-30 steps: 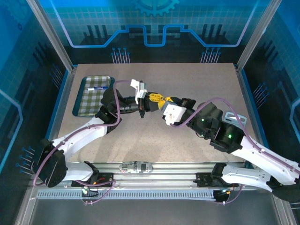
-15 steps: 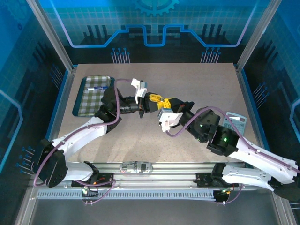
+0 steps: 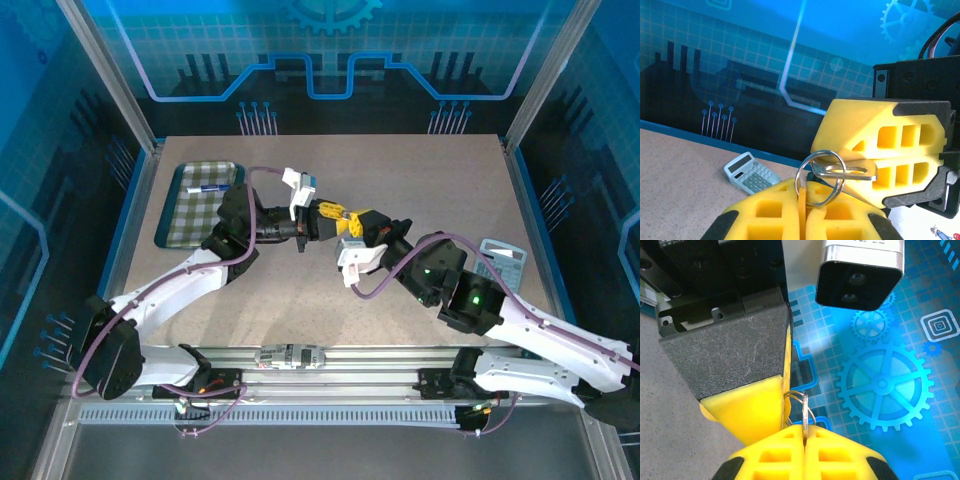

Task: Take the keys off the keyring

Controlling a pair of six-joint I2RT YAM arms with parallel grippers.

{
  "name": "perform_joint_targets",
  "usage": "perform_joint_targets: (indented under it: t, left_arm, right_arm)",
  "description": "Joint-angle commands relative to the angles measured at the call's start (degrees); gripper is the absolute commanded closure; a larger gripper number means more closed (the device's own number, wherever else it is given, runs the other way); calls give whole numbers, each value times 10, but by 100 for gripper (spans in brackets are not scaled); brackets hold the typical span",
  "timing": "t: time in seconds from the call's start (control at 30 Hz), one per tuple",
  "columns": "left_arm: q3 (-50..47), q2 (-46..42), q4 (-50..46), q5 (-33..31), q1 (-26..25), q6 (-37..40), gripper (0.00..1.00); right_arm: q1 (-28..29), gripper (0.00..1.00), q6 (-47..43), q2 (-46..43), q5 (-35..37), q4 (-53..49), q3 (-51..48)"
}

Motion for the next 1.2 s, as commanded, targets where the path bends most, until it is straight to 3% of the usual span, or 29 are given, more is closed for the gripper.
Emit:
perform_joint_targets:
  t: [0.0,0.13,0.23,0.43,0.6,0.8,1.17]
  left_arm:
    - [49,-31,61,-4,13,-11,100]
    - [52,-33,57,-4,13,-11,100]
    - [54,-33,55,-2,13,-17,100]
    - [60,-44,33,5,13,-6,100]
    - [63,-43,31,15,12,-9,100]
    - [65,-41,32,24,13,-12,100]
    - [80,-22,44,43,10,-31,100]
  right_arm:
    - [3,100,-35,9,-1,-101,-28]
    - [-6,100,-32,4,-16,-97,-59]
    - [-31,100,36,-4,-62,-123,-46]
    - [-61,100,90,-4,-113,-122,-34]
    - [-62,100,92,18,-121,-101,-11]
    - [-58,100,57,24,-119,-108,-19]
    - [-43,100,-2,50,-54,-75,-27]
